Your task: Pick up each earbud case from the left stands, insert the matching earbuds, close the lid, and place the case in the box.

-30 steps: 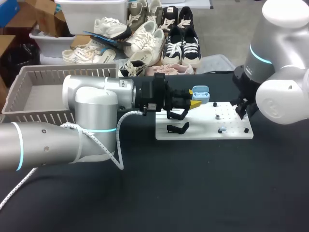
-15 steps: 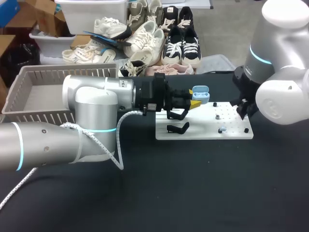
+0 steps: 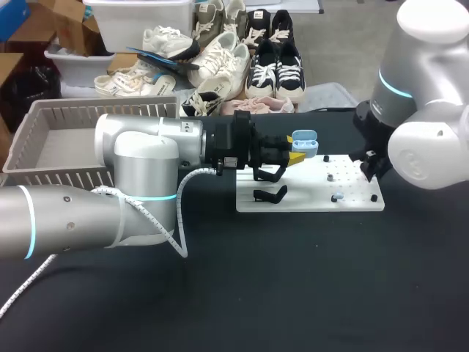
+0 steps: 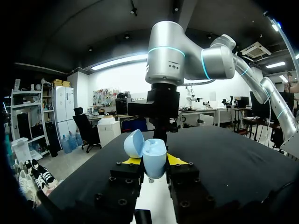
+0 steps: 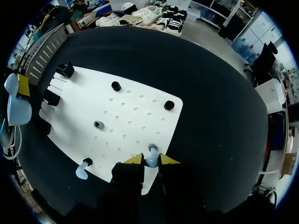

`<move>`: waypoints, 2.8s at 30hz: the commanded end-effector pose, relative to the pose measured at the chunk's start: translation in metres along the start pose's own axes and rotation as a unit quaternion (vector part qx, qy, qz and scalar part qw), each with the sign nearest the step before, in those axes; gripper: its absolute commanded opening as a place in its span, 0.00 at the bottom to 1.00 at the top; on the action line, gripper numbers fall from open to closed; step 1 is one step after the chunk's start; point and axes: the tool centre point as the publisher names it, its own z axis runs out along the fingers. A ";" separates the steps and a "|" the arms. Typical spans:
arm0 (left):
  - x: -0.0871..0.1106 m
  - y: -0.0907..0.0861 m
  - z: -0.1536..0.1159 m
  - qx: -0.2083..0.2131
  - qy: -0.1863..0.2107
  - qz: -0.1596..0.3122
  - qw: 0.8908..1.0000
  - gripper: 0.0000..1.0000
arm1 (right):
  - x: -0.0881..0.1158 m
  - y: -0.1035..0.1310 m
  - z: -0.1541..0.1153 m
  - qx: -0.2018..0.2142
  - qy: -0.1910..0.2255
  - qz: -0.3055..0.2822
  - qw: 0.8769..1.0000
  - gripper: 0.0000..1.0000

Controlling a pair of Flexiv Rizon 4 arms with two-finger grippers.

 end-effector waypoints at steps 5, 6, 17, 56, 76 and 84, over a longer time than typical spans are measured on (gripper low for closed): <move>0.001 0.000 0.000 0.000 -0.001 0.001 1.000 0.00 | 0.001 0.002 -0.003 0.006 0.002 0.000 1.000 0.00; 0.001 0.000 0.000 0.000 -0.001 0.001 1.000 0.00 | 0.002 0.002 -0.005 0.007 0.001 0.001 1.000 0.00; 0.001 0.000 0.000 0.000 -0.001 0.001 1.000 0.00 | 0.006 0.016 -0.040 -0.001 -0.011 -0.021 1.000 0.00; 0.001 0.000 0.000 0.000 -0.001 0.001 1.000 0.00 | 0.028 0.032 -0.092 0.047 0.044 0.357 0.932 0.00; 0.001 0.000 0.000 0.000 -0.001 0.001 1.000 0.00 | -0.003 0.085 -0.134 0.074 0.080 0.556 0.824 0.00; 0.001 0.000 0.000 0.000 -0.001 0.001 1.000 0.00 | -0.042 0.097 -0.138 0.072 0.065 0.543 0.834 0.00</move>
